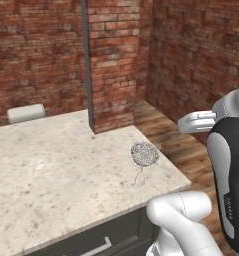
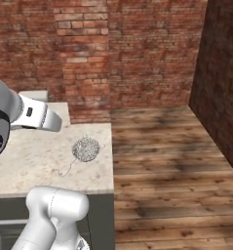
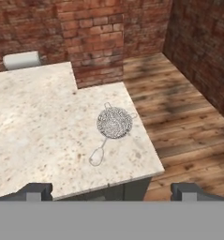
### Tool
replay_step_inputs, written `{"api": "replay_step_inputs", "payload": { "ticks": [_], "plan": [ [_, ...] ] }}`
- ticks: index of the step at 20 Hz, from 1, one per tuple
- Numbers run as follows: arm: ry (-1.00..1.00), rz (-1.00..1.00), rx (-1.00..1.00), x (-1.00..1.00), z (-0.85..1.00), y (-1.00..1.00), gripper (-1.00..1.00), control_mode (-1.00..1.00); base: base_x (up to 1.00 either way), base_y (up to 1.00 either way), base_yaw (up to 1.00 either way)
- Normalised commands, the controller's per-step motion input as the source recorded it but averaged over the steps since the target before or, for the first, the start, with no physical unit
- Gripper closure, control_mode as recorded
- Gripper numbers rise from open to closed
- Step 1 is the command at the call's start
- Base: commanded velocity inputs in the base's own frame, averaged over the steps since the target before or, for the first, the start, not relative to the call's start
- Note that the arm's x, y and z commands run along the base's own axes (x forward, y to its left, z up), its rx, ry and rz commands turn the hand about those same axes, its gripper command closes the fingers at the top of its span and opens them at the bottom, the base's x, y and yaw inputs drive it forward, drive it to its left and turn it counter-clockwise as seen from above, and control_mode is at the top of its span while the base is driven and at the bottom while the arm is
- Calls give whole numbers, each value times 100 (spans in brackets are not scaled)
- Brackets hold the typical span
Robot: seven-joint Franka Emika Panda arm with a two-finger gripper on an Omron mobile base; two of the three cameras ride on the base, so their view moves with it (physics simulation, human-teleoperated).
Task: Pick the strainer and colander and place them in the sink. Then turn on the water.
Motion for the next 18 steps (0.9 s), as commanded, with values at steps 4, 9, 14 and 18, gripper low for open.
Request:
{"api": "replay_step_inputs", "payload": {
  "ticks": [4,9,14,18],
  "plan": [
    [0,0,0,0,0,0,-100,100,32,43,-24],
    [0,0,0,0,0,0,-100,100,23,48,-23],
    [3,-9,1,4,-6,18,-100,-100,10,32,-13],
    [2,-22,5,0,-10,42,-100,-100,0,0,0]
  ]
}}
